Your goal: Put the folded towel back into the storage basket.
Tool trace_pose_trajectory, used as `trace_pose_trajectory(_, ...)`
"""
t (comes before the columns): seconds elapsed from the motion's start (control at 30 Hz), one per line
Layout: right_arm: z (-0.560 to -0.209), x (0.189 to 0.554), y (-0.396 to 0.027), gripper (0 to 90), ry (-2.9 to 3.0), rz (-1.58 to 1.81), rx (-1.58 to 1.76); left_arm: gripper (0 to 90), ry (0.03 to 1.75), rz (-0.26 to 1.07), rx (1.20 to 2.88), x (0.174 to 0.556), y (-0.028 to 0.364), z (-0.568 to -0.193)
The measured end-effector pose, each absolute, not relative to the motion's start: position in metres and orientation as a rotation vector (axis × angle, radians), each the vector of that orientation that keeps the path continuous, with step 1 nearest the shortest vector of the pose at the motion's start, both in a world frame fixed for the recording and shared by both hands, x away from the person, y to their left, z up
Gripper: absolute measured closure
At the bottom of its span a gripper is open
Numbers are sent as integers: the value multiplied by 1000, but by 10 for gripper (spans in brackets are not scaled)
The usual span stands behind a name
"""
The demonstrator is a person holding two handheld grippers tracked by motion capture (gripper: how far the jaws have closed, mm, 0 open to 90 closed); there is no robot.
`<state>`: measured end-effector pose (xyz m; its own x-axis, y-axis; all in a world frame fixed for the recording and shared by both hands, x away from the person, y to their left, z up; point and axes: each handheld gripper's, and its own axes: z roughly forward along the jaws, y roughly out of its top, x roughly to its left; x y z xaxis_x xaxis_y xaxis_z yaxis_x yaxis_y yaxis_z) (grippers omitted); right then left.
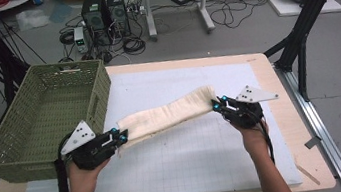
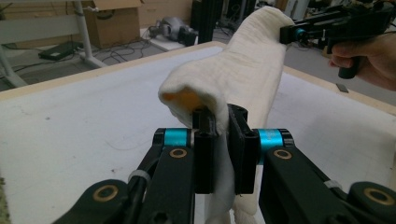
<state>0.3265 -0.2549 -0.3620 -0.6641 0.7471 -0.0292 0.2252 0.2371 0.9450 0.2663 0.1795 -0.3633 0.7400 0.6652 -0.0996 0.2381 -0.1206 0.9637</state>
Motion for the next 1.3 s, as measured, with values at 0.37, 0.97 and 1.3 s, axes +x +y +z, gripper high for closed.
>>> trace_pose_trajectory(0.37,-336,355,-217,806,2050,1421,811,815,760,484,1642,254,204,-352)
trace_pose_trajectory(0.97,-304,396,-156,807,2083,1423,727,816,807,557,1571,238,236,-339)
trace_pose_trajectory(1.3,-287,415,-118,806,2084,1429,674,816,838,602,1516,231,258,-332)
